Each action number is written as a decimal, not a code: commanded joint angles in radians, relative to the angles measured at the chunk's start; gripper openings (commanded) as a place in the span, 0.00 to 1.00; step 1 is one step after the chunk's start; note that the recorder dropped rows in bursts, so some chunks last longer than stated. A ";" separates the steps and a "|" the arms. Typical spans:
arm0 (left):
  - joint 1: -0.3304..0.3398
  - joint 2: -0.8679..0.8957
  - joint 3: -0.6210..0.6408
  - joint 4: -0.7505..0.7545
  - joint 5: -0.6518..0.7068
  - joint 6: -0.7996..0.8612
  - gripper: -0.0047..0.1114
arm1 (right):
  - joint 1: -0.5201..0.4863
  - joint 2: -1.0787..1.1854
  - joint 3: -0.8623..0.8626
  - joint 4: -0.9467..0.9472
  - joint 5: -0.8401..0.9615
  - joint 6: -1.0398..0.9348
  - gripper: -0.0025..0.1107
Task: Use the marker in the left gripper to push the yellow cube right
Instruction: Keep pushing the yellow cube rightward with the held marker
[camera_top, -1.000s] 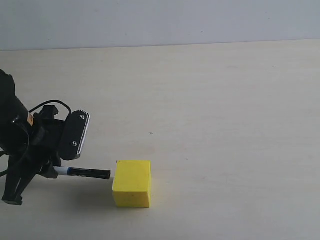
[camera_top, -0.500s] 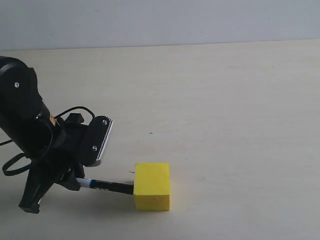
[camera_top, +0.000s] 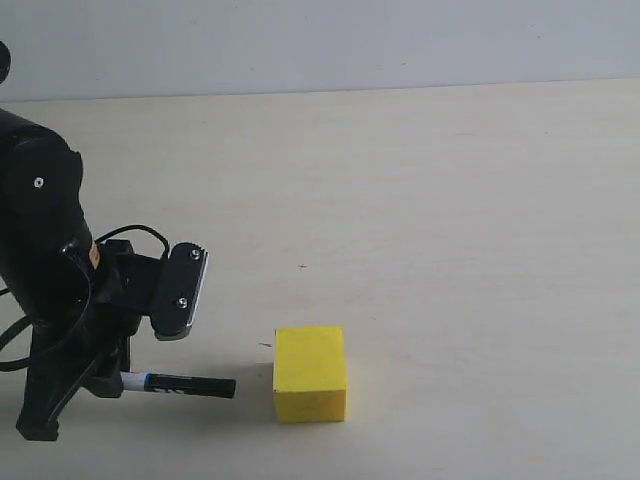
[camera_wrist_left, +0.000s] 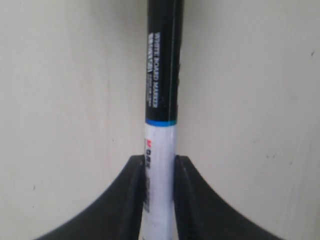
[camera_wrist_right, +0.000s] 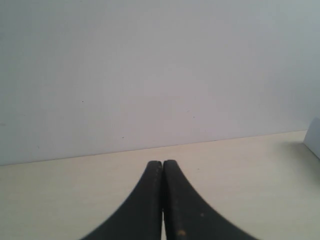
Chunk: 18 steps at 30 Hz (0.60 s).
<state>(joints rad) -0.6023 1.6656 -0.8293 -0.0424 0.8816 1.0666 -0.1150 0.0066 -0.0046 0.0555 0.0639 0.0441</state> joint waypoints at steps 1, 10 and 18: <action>-0.007 0.000 -0.007 -0.017 -0.017 -0.028 0.04 | -0.007 -0.007 0.005 -0.006 -0.006 -0.006 0.02; -0.106 0.000 -0.007 -0.122 -0.159 0.029 0.04 | -0.007 -0.007 0.005 -0.005 -0.002 -0.006 0.02; -0.042 0.000 -0.007 -0.092 -0.038 -0.043 0.04 | -0.007 -0.007 0.005 -0.005 -0.002 -0.006 0.02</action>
<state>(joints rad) -0.6289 1.6656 -0.8293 -0.1293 0.8290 1.0395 -0.1150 0.0066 -0.0046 0.0555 0.0639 0.0441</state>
